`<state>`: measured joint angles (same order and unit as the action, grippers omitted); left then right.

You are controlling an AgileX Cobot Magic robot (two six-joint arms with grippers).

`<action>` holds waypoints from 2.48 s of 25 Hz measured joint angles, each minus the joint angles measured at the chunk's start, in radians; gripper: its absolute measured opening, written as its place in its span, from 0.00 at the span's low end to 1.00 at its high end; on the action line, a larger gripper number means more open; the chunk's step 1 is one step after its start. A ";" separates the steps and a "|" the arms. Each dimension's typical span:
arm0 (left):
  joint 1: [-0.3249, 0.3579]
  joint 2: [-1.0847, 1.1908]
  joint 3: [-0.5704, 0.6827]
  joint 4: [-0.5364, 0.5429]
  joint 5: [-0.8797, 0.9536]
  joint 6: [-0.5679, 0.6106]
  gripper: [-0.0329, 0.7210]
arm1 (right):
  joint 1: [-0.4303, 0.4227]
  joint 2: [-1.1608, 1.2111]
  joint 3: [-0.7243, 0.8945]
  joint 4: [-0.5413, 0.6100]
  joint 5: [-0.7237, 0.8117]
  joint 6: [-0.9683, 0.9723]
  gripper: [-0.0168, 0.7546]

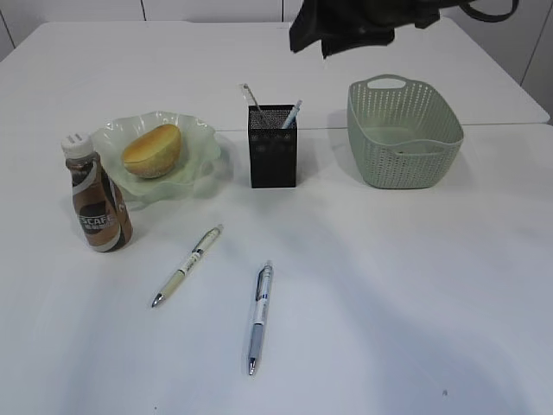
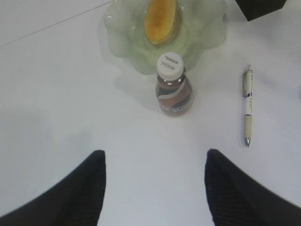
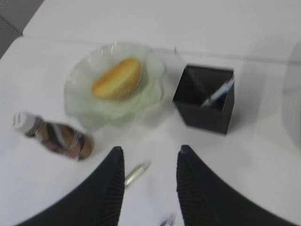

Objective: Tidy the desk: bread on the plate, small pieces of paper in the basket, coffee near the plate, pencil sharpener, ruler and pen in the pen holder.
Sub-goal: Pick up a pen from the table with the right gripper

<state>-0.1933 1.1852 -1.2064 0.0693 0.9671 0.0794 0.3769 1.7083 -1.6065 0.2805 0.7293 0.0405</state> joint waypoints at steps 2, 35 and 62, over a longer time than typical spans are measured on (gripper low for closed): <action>0.000 0.000 -0.012 0.000 0.030 0.000 0.66 | 0.000 -0.002 -0.021 0.033 0.098 0.000 0.47; 0.000 0.000 -0.014 -0.044 0.147 0.000 0.66 | 0.159 0.267 -0.044 -0.146 0.434 0.647 0.55; 0.000 0.000 -0.014 -0.045 0.168 -0.004 0.66 | 0.260 0.507 -0.089 -0.186 0.357 0.625 0.55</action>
<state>-0.1933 1.1852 -1.2205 0.0244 1.1352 0.0757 0.6374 2.2151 -1.6960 0.0946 1.0861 0.6652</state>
